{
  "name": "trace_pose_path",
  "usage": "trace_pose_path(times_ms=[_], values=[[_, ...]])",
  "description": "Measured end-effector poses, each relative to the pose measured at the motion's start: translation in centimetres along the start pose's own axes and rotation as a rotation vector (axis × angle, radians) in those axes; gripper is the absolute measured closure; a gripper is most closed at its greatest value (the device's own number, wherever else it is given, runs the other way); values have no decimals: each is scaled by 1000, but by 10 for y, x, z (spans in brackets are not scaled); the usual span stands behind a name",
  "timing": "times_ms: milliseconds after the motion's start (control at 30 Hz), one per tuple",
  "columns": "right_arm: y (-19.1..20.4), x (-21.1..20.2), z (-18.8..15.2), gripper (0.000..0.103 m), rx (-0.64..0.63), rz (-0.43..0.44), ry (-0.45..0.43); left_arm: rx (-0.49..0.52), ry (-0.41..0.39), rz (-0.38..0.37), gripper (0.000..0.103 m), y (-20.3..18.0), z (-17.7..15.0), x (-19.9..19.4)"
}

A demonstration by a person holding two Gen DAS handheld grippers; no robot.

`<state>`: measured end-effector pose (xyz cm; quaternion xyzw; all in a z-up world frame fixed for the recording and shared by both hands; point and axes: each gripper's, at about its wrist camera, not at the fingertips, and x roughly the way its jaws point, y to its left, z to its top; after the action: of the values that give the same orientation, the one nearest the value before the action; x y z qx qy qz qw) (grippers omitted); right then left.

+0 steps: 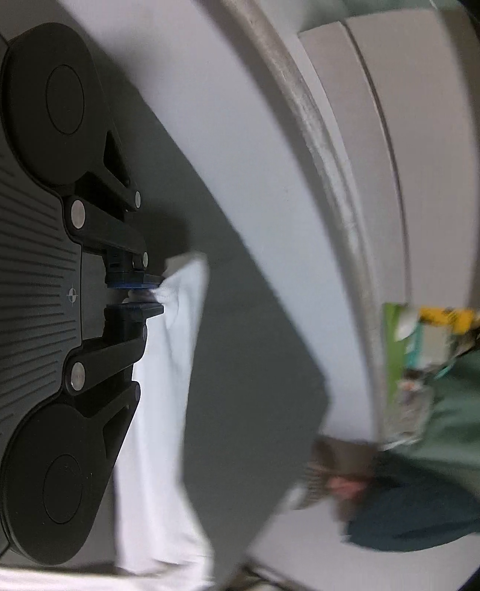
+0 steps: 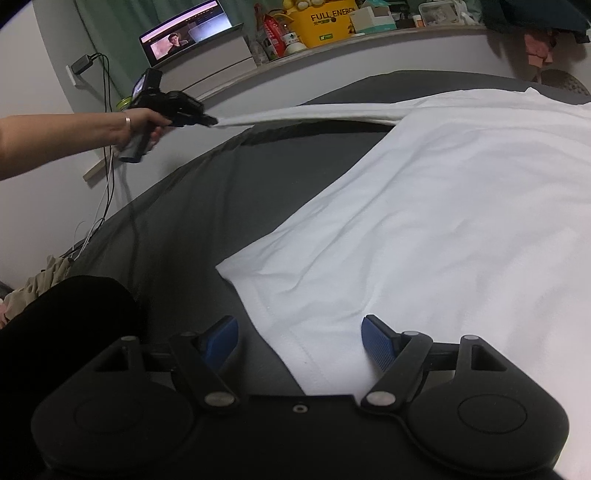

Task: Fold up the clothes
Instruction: 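Grasp a white sleeve cuff with the left gripper and stretch it outward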

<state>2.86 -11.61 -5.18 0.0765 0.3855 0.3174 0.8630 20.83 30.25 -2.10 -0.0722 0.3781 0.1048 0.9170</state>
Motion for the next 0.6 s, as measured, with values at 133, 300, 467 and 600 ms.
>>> trace_pose_path(times_ms=[133,300,467,600], values=[[2,1,1,30,-16,-8,2,-1,91,11,97,0,-22,6],[0,-1,2,30,-47,-24,-10,-2,130,43,90,-4,-58,19],[3,-3,2,30,-67,-34,-15,-13,103,105,0,-11,-65,14],[19,-6,2,30,-182,-85,-36,-49,31,-33,0,-21,-81,-26]])
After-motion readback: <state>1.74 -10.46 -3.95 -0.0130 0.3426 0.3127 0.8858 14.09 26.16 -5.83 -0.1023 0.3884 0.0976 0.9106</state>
